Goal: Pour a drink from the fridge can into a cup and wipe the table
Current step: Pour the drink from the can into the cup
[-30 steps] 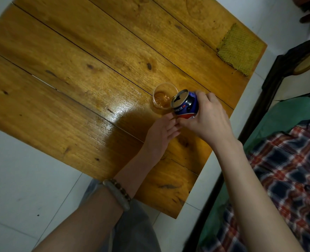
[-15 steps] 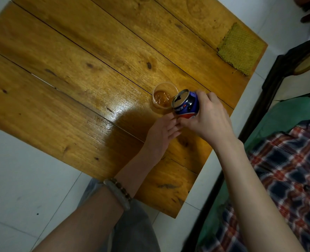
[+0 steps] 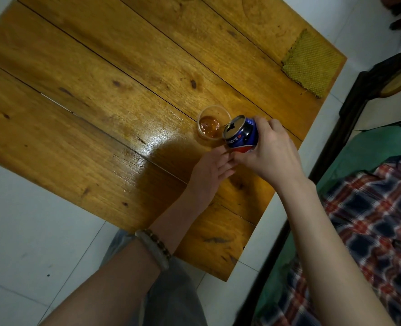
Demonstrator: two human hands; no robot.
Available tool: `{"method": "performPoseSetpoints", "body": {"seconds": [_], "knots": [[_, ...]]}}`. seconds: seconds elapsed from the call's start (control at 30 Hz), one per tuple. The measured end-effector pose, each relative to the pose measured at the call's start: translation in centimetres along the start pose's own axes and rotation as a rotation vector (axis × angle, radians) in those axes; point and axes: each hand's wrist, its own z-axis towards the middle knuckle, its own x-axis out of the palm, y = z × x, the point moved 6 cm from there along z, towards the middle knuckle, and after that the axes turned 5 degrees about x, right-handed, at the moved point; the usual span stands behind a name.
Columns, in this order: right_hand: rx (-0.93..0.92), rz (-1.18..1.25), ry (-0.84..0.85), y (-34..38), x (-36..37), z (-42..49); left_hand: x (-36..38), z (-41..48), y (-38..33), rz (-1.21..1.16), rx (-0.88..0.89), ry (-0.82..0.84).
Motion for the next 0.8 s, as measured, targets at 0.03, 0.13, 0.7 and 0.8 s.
{"method": "performPoseSetpoints", "body": {"seconds": [0.03,0.13,0.7,0.8], "knots": [[0.001,-0.001,0.0,0.0,0.0,0.0,0.0,0.0,0.1,-0.004,0.0,-0.002],[0.002,-0.009,0.005,0.0,0.0,0.0,-0.1,0.1,0.2,-0.003,-0.005,-0.013],[0.011,-0.017,0.01,0.1,-0.1,0.1,1.5,-1.1,-1.5,-0.162,-0.121,0.048],[0.005,-0.015,0.009,0.2,-0.2,0.0,1.4,-1.1,-1.4,-0.127,-0.104,0.052]]}}
